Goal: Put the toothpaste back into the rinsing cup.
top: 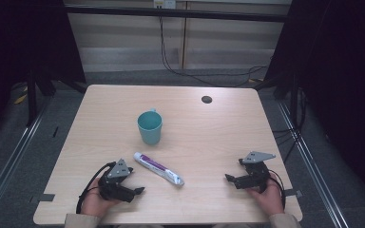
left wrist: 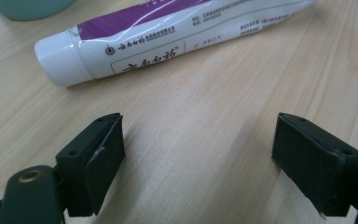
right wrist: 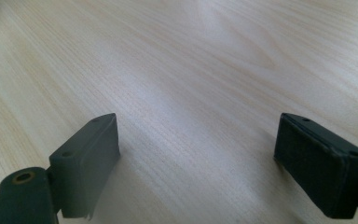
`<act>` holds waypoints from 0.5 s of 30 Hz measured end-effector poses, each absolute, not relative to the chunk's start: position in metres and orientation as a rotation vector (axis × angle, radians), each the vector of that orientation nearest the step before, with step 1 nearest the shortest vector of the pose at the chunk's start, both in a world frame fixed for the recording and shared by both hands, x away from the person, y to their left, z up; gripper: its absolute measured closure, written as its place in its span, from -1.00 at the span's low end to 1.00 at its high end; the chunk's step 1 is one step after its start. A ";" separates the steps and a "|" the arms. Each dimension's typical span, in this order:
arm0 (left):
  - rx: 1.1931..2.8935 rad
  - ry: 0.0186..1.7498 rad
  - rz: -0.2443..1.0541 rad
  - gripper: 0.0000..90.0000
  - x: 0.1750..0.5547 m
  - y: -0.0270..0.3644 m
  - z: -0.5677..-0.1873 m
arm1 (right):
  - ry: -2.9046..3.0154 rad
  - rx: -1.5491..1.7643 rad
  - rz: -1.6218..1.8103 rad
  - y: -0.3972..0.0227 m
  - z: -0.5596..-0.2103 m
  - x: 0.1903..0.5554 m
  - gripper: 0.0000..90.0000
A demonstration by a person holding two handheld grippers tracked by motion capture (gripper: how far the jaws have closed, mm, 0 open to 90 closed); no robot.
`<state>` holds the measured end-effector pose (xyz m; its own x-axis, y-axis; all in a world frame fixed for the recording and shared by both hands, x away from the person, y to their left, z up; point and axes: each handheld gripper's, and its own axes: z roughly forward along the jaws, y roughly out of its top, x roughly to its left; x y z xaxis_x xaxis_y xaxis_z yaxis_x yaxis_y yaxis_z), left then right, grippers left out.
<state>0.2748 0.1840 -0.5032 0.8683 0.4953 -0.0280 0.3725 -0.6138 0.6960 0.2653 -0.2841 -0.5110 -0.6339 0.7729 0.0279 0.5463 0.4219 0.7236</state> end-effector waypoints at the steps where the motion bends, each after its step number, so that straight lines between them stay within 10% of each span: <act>1: 2.299 0.623 0.215 -0.62 0.275 0.184 -0.503 | 2.371 1.139 1.034 -0.284 -0.511 0.265 -0.71; 15: 2.613 0.421 0.293 -0.45 0.305 0.150 -0.447 | 2.371 1.139 1.034 -0.284 -0.511 0.265 -0.71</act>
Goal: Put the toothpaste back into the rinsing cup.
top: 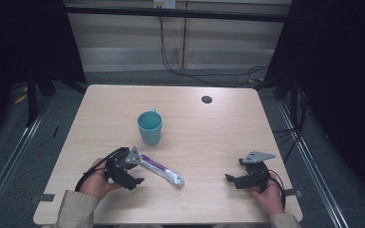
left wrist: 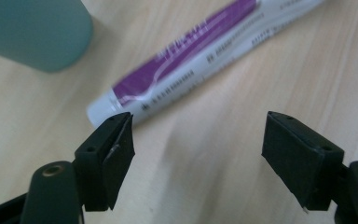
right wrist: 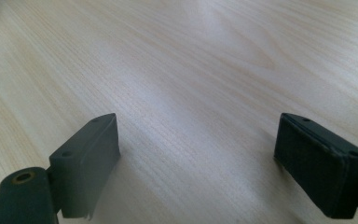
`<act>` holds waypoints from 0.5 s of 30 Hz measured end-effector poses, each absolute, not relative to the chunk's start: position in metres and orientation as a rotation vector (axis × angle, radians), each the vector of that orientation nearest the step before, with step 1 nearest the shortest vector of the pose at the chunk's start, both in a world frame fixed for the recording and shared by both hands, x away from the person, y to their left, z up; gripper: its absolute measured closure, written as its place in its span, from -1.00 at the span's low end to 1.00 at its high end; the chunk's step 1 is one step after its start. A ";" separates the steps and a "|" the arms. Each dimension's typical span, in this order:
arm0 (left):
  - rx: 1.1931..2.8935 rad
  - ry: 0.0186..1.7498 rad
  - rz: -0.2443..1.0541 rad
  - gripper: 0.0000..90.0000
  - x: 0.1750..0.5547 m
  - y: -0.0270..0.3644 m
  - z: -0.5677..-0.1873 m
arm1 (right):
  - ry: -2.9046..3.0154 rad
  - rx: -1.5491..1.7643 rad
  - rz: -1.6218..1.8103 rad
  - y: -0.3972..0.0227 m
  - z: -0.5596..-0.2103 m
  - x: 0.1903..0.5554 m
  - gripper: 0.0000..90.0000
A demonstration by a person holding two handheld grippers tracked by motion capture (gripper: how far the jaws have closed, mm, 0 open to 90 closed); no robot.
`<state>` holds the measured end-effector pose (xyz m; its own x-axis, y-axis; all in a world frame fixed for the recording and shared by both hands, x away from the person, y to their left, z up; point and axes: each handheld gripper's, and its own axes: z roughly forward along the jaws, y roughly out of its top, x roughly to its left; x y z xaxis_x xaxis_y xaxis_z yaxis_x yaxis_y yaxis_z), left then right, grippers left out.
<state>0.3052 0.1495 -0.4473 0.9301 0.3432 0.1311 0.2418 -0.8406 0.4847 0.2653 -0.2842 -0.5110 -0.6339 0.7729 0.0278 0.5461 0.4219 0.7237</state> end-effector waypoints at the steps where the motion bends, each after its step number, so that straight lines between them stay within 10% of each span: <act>1: 2.613 0.421 0.293 -0.46 0.305 0.150 -0.447 | 2.371 1.139 1.034 -0.284 -0.511 0.265 -0.71; 15: 2.697 0.288 0.285 -0.43 0.333 0.111 -0.438 | 2.370 1.140 1.036 -0.284 -0.511 0.265 -0.71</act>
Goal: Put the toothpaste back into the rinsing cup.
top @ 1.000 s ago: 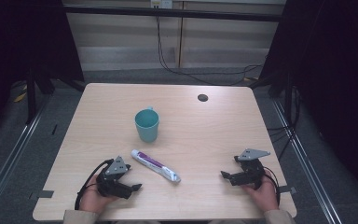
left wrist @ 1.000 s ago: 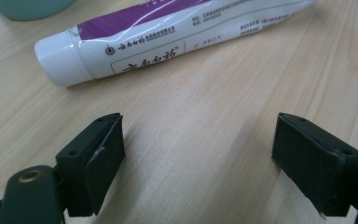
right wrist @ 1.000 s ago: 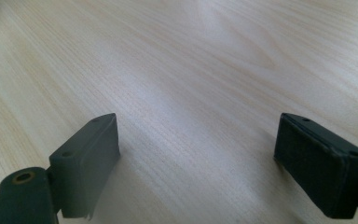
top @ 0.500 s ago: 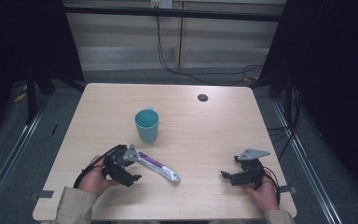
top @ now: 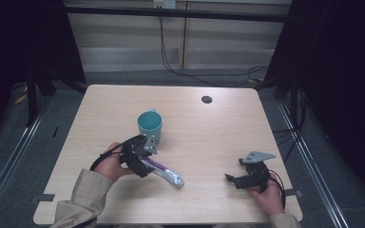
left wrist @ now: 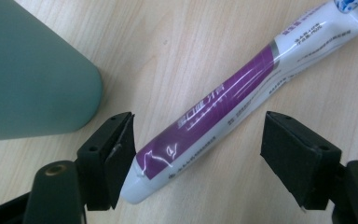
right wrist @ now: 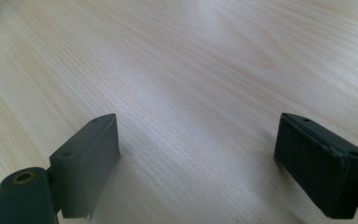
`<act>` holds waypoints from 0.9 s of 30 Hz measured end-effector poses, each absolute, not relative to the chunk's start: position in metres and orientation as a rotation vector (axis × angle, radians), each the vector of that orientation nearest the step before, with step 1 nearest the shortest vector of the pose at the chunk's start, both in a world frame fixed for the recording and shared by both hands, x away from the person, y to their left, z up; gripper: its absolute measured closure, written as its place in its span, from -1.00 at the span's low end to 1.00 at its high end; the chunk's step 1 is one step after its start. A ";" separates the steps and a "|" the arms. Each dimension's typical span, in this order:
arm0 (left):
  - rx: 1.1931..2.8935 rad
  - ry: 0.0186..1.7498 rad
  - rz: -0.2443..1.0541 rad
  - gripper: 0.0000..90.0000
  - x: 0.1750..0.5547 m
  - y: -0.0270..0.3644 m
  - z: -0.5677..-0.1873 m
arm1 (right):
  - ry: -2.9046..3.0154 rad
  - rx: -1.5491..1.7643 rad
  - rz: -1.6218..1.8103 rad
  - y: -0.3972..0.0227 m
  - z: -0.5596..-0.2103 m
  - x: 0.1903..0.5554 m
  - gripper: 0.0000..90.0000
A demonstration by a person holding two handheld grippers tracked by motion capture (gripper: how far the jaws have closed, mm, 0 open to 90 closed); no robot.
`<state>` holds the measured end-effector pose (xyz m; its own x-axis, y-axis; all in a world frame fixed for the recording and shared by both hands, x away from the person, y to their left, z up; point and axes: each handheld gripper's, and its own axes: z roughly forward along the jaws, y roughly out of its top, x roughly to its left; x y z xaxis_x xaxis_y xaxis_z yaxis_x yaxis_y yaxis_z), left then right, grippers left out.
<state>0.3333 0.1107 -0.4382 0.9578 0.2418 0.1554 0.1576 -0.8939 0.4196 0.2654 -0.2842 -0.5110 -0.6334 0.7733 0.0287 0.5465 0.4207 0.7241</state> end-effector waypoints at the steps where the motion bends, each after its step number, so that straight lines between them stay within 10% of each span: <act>1: 2.697 0.288 0.285 -0.43 0.333 0.111 -0.438 | 2.370 1.140 1.036 -0.284 -0.511 0.265 -0.71; 27: 2.698 0.320 0.202 -0.41 0.346 0.113 -0.463 | 2.370 1.141 1.036 -0.284 -0.511 0.265 -0.71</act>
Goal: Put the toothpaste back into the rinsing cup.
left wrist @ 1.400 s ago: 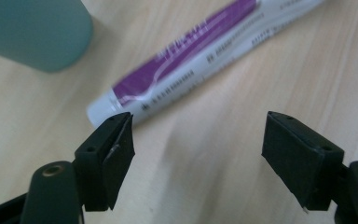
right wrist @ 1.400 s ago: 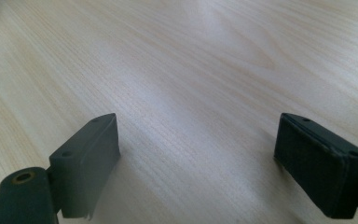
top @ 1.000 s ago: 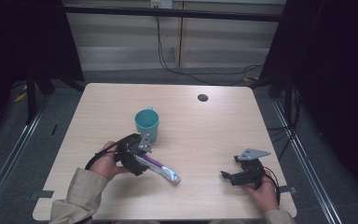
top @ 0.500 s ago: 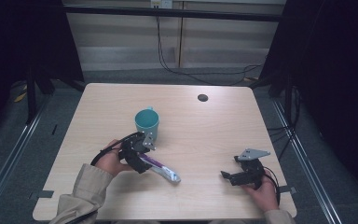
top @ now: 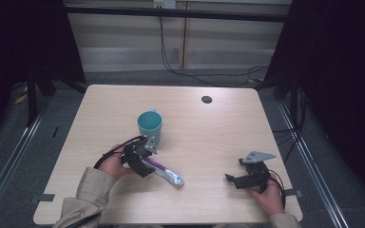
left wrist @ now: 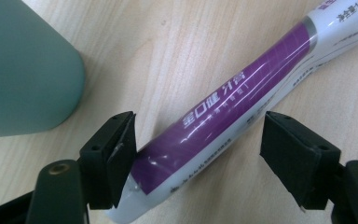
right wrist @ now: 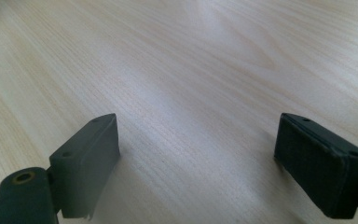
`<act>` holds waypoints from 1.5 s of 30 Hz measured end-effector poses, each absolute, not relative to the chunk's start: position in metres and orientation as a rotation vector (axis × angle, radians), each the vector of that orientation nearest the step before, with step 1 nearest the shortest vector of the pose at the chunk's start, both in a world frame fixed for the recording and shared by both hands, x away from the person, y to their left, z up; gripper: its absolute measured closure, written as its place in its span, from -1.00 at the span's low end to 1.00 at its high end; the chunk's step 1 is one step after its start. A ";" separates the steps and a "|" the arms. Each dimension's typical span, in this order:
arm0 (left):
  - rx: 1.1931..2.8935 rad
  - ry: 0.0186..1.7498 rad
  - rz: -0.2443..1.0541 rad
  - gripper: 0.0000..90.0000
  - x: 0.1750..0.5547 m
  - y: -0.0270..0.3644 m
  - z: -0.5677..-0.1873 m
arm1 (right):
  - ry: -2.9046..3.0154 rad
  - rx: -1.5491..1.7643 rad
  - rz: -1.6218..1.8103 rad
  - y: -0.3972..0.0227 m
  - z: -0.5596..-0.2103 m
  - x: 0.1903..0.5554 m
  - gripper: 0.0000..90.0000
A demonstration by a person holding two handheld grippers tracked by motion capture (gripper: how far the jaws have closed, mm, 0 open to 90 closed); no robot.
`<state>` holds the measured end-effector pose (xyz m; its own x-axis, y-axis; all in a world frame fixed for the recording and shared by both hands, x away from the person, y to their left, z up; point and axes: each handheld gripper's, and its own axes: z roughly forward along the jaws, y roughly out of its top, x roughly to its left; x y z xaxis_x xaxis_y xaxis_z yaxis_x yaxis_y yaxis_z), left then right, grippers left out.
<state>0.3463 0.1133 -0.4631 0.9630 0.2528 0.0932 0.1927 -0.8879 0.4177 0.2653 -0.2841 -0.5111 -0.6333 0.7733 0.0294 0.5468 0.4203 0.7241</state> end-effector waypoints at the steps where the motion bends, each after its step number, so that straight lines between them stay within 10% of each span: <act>1: 2.702 0.310 0.198 -0.40 0.347 0.113 -0.464 | 2.371 1.141 1.036 -0.284 -0.511 0.265 -0.71; 9: 2.730 0.281 0.152 -0.24 0.344 0.115 -0.471 | 2.370 1.139 1.036 -0.284 -0.511 0.265 -0.71; 20: 2.740 0.309 0.093 0.53 0.333 0.120 -0.469 | 2.371 1.140 1.035 -0.284 -0.511 0.265 -0.71; 45: 2.485 0.515 0.023 0.62 0.323 0.120 -0.454 | 2.326 1.226 1.068 -0.289 -0.510 0.267 -0.69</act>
